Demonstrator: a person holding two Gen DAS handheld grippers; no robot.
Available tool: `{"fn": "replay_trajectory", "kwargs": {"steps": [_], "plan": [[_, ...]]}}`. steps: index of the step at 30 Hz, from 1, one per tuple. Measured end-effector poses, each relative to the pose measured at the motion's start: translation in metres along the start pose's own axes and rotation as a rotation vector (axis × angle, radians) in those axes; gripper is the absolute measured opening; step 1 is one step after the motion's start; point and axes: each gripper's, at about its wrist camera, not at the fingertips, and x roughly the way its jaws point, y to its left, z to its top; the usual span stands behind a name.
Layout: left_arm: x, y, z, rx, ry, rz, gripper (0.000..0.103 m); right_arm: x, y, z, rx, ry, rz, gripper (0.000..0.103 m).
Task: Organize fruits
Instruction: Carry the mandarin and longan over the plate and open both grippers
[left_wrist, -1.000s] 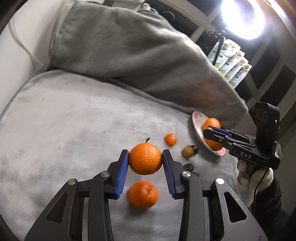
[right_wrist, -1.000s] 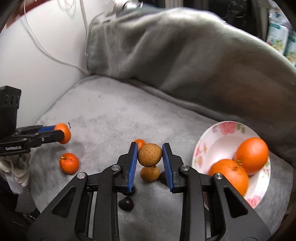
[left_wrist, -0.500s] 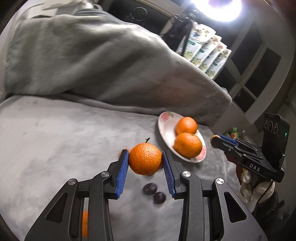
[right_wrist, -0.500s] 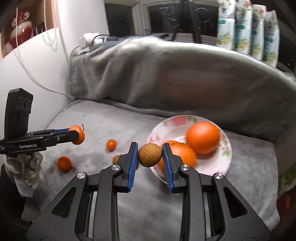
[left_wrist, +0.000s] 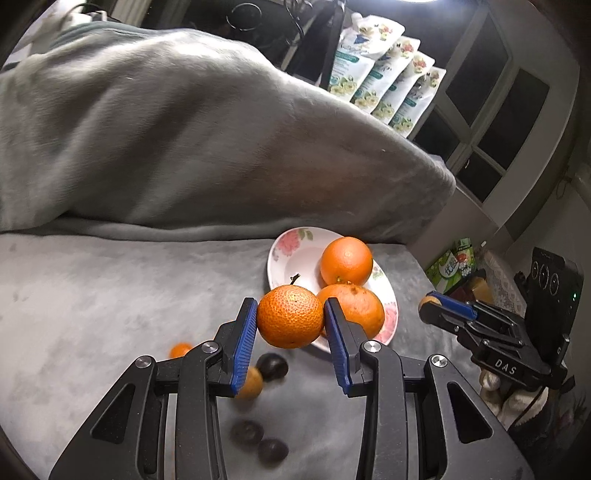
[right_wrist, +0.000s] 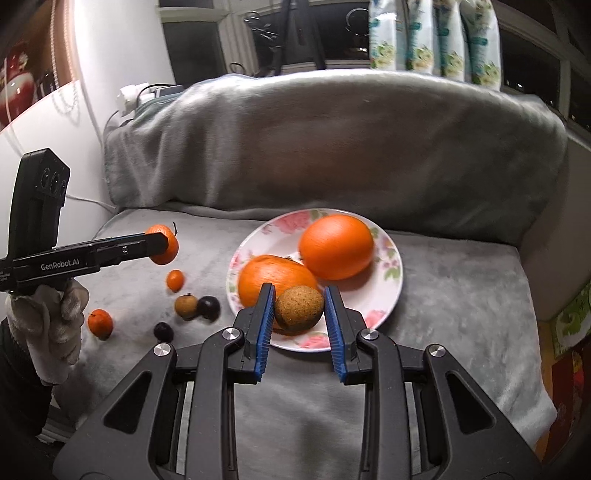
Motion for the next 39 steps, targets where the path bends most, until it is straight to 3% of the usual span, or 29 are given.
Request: {"fn": "replay_trajectory", "kwargs": {"steps": [16, 39], "plan": [[0.053, -0.015, 0.025, 0.038, 0.071, 0.02, 0.035, 0.028, -0.035, -0.006, 0.053, 0.042, -0.019, 0.028], [0.072, -0.021, 0.031, 0.04, 0.106, 0.034, 0.036, 0.043, -0.035, -0.003, 0.036, 0.061, -0.004, 0.029]]}}
